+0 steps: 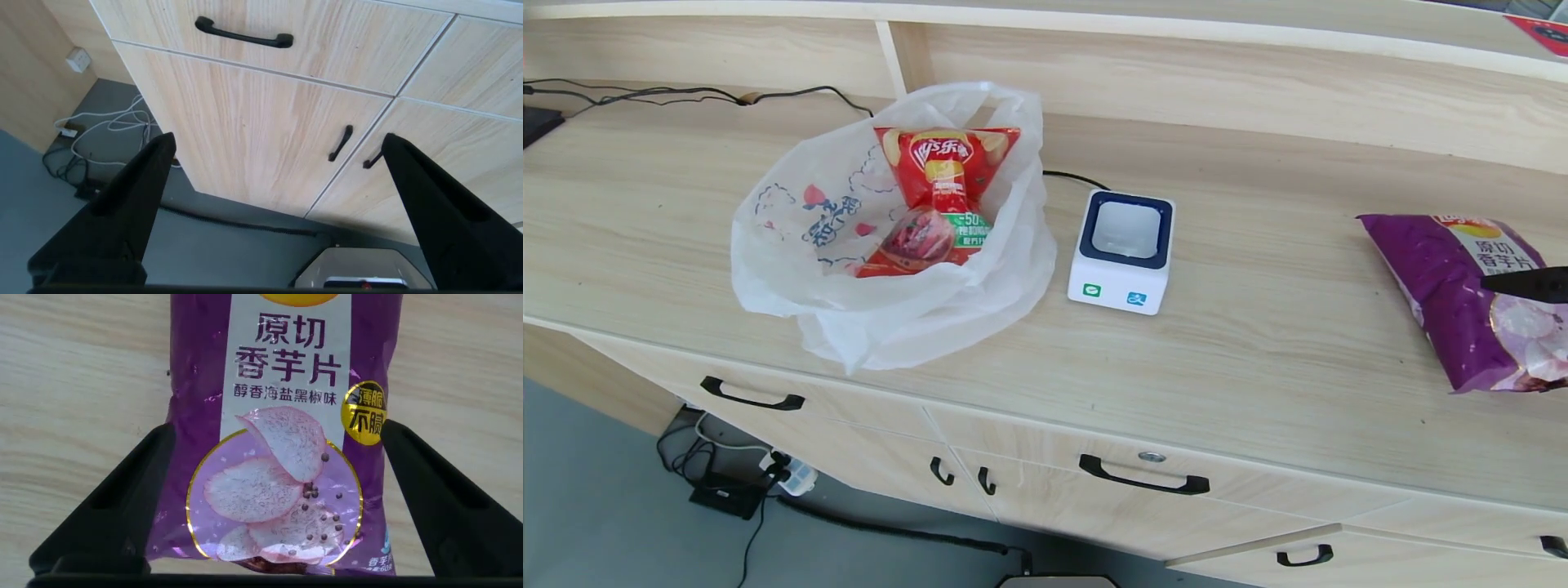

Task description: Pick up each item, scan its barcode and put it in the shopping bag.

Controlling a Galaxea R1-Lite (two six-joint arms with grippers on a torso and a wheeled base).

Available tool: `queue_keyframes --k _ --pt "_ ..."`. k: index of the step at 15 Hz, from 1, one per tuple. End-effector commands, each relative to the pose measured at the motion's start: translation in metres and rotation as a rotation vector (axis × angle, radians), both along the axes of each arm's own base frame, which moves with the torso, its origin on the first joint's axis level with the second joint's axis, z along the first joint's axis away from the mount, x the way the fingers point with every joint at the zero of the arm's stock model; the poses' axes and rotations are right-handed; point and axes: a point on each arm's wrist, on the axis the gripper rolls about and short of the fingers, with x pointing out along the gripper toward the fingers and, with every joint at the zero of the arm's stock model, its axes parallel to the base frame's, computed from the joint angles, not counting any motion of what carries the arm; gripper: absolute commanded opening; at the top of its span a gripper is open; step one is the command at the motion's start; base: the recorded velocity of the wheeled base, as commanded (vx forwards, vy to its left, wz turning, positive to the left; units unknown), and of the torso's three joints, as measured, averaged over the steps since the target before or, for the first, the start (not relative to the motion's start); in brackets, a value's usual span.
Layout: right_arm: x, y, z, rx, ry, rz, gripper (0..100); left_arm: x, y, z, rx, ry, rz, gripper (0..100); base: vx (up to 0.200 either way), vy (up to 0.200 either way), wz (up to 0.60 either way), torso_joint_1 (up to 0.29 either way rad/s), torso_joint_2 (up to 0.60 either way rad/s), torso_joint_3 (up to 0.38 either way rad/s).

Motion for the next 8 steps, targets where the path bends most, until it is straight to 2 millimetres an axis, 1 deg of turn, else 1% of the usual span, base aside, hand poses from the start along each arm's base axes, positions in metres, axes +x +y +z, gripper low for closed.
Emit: queue_keyframes --k 1,8 --pt "0.008 -0.003 -0.003 0.005 0.015 -0.003 100 0.000 0.000 0.000 0.002 -0.001 -0.001 100 0.000 0.000 0.00 0.000 0.00 0.000" --pt "0.039 -0.014 -0.002 0.005 0.022 -0.010 100 0.000 0.000 0.000 0.005 -0.001 0.001 100 0.000 0.000 0.00 0.000 0.00 0.000"
